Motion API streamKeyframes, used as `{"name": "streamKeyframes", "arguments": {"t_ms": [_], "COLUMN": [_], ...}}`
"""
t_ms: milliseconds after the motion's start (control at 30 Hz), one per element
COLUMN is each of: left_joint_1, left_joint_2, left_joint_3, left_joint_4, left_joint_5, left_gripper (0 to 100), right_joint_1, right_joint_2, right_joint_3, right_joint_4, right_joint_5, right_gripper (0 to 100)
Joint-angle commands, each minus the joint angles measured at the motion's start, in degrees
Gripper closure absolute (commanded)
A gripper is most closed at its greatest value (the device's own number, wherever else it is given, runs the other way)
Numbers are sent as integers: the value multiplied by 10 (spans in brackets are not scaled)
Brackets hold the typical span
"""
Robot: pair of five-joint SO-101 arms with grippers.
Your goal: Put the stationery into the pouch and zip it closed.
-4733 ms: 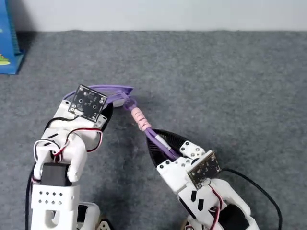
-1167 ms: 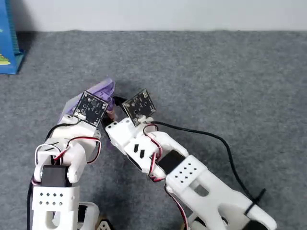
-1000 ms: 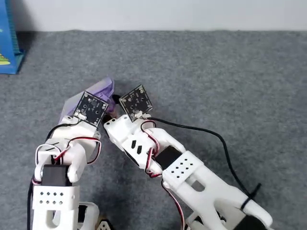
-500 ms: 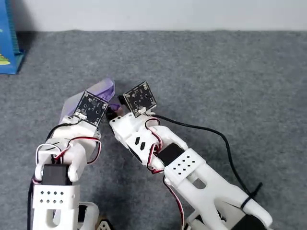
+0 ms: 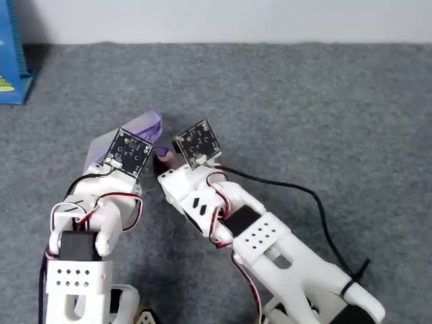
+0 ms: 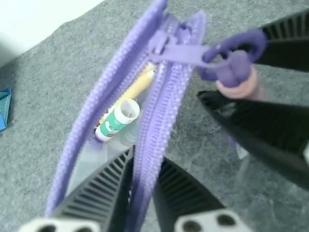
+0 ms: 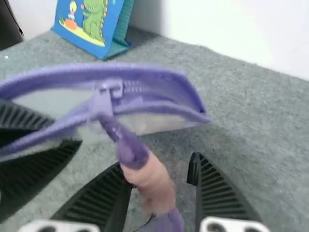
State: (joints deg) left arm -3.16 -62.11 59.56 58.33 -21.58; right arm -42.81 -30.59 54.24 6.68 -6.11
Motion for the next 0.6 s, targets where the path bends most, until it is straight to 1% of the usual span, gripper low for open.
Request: {"name": "streamKeyframes", "arguments": {"t_ms": [0,100,433,567], "left_joint_1": [-10,-9,-9,-9], "left_joint_2": [-6,-6,-6,-6], "left_joint_3": [-7,-7,-7,-7], "left_joint_4": [-1,-1,1,0], "left_joint_5": [-4,-4,-3,-3], "left_gripper": [987,987,987,987], "right_joint_1": [6,6,6,6], "right_joint_2": [-73,-97,-102,-104], "right_joint_3": [19,38,41,51], "right_joint_4": [0,0,0,0], "right_joint_5": [4,4,4,4], "right_gripper": [841,841,842,903]}}
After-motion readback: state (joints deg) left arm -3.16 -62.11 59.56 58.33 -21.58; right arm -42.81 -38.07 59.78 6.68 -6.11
